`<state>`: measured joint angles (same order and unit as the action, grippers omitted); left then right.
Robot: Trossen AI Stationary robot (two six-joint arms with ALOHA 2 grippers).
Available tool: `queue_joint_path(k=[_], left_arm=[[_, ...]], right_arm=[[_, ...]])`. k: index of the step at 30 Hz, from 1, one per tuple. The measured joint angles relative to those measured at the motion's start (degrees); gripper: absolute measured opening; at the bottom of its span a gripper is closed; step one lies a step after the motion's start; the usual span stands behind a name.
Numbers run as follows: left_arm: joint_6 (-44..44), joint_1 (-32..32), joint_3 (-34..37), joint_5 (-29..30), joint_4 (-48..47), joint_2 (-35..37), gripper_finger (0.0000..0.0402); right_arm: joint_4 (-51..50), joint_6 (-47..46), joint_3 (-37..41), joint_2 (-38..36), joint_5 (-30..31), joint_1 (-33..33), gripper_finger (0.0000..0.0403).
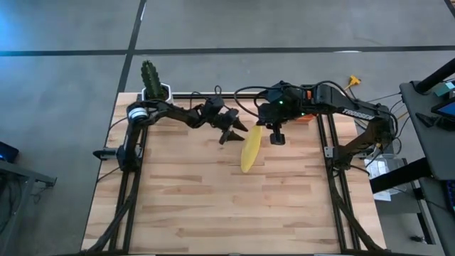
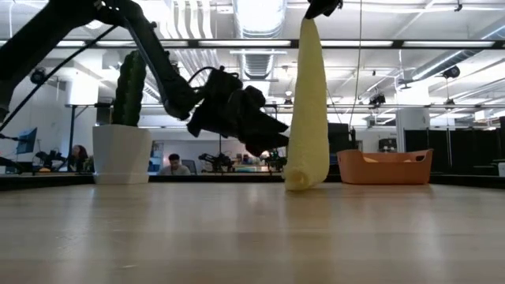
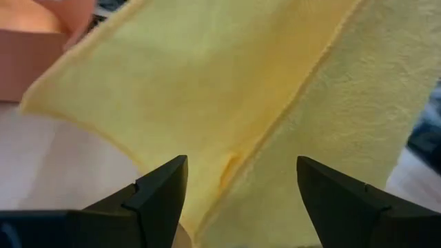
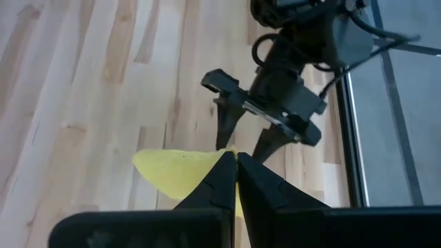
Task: Roll microfiber towels into tight, uniform cylinder then place into a basket
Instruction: Fold the yellow towel
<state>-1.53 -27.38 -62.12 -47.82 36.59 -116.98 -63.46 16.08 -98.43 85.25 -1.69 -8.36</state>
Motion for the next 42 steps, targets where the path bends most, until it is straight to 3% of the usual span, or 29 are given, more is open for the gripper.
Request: queue_joint_path(k=[7,12,19,33,42], left_arm=[[-1.14,-0.02,-4.92,-2.34,-2.75,-1.28,0.0255],[-1.24,0.66,-5.65,-6.98,-6.69,-1.29,0.0255],[-1.19,1.7,-4.93,-7.31,-8.13,-1.3,0.0252],[-1.26,1.7,-4.91,-7.51,-16.66,-1.28,0.016],[-4.56,1.7,-4.9,-14.56,-16.64,-1.26,0.0099]], right_arm=[[-1.14,0.0,-1.92,-0.04,0.09,-0.02,0.0008],[-1.1,-0.02,-3.19,-0.04,0.26,-0.02,0.0008],[-1.07,0.02,-3.5,-0.02,1.77,-0.02,0.0008],[-0.72,-1.09,-3.5,-0.04,1.95,-0.02,0.0008],[-0.79,-1.19,-3.5,-0.34,6.08,-0.07,0.0008]])
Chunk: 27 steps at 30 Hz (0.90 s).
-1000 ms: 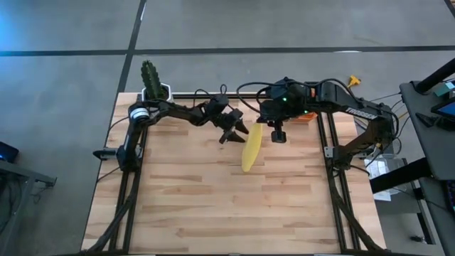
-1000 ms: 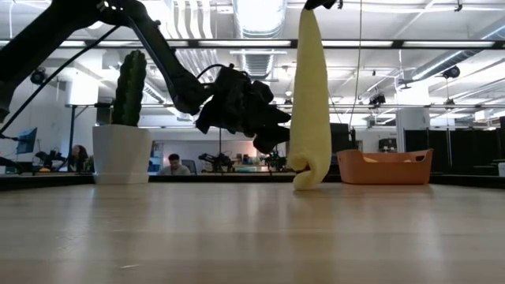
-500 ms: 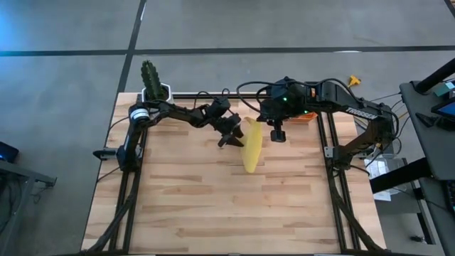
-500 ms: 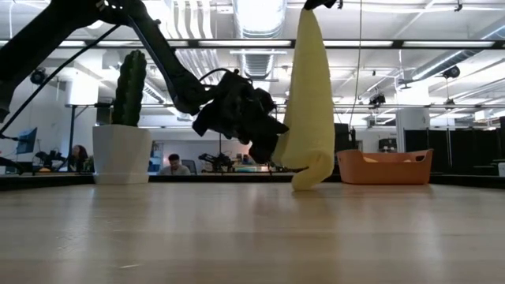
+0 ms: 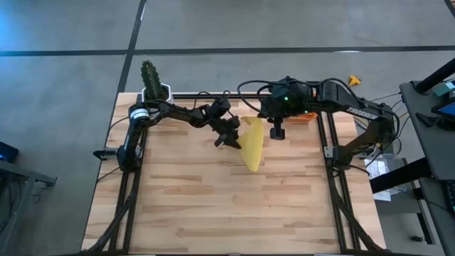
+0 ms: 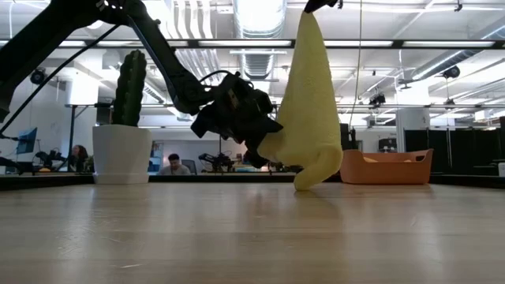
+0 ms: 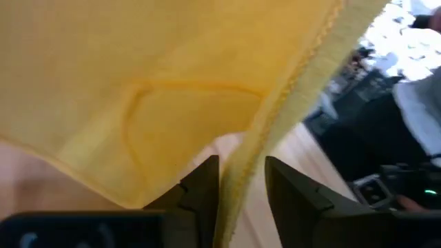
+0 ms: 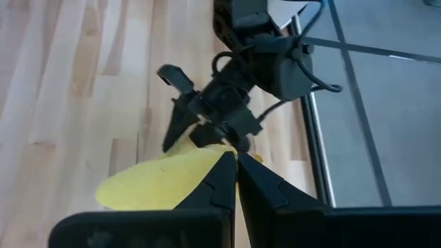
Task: Roll microfiber towels into tight, uniform cylinder then place into a basket
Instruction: Fold the yellow towel
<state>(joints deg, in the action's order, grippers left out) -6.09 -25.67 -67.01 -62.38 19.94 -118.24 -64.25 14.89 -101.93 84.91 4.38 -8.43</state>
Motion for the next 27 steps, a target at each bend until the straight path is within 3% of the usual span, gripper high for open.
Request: queue_joint_path(k=[7,20,27], left_arm=[[-2.64,0.0,0.21,-2.37,-0.02,0.04,0.0069],[-5.62,-0.15,0.84,-9.67,-3.6,0.09,0.0067],[-5.08,-0.2,0.86,-10.06,-5.99,0.09,0.0067]], right_arm=[[-0.07,0.03,0.0,-0.34,0.62,-0.13,0.0008],[-0.51,-0.78,0.0,-0.51,1.87,-0.13,0.0008],[-2.04,-0.98,0.01,-0.51,2.08,-0.13,0.0008]])
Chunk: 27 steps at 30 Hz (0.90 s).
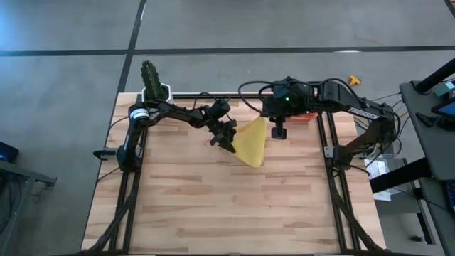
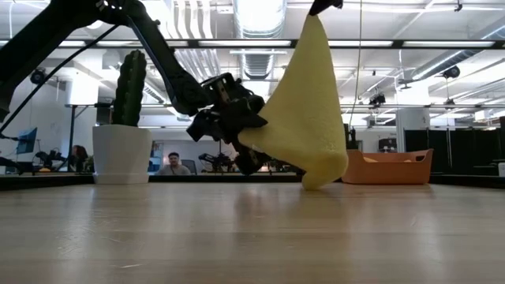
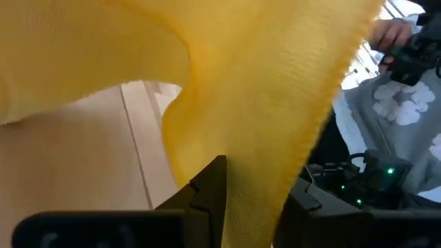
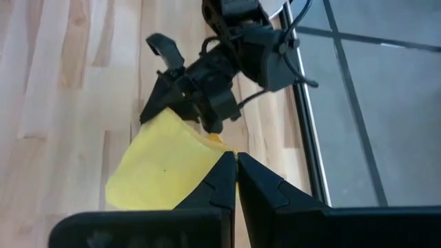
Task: Roll microfiber towels into tight, uniform cylinder then place into a basket
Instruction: Fold the yellow towel
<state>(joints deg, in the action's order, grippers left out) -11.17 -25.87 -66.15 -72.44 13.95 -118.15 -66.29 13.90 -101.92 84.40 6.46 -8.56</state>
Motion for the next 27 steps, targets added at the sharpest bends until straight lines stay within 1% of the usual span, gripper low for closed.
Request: queue_joint_path(k=[3,6,15,18,27], left_arm=[[1.34,0.0,0.01,1.76,-0.02,0.0,0.0068],[1.67,0.0,0.02,3.9,0.03,0.0,0.0077],[3.13,0.0,0.02,4.3,0.49,0.0,0.0114],[3.14,0.0,-0.01,5.4,0.79,0.0,0.0116],[3.27,0.09,-0.04,5.47,1.16,0.0,0.0117]], right_arm=[[-1.54,-0.45,0.01,0.0,0.24,0.0,0.0008],[-1.86,-0.45,0.01,-0.22,0.24,0.0,0.0008],[-2.19,-1.94,0.01,-0.87,0.26,0.0,0.0008],[-2.42,-2.27,0.01,-0.89,0.24,0.0,0.0008],[-2.51,-2.5,0.01,-0.9,0.24,0.0,0.0008]])
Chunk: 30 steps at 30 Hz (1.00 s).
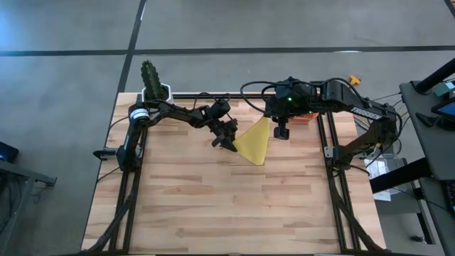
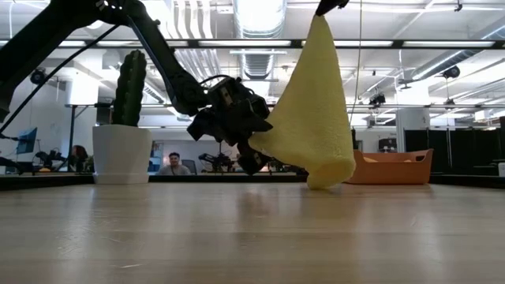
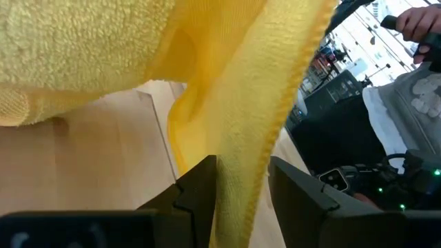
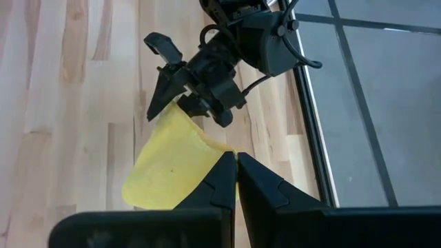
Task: Roll microfiber towels into tight, uniform cylinder then place into a basket
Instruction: Fold the yellow towel
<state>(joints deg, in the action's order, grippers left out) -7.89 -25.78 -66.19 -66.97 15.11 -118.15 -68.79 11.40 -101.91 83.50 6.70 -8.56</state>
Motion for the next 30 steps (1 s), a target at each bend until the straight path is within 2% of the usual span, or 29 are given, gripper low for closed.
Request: queue_joint_path(k=[11,30], left_arm=[[0.8,-0.56,-0.02,-0.01,-0.67,0.0,0.0117],[1.4,-1.64,-0.02,0.3,-0.7,0.0,0.0116]], right_arm=[[-3.86,0.12,0.02,-0.11,0.0,0.0,0.0008],[-3.95,-0.86,0.02,-0.74,1.42,0.02,0.0008]])
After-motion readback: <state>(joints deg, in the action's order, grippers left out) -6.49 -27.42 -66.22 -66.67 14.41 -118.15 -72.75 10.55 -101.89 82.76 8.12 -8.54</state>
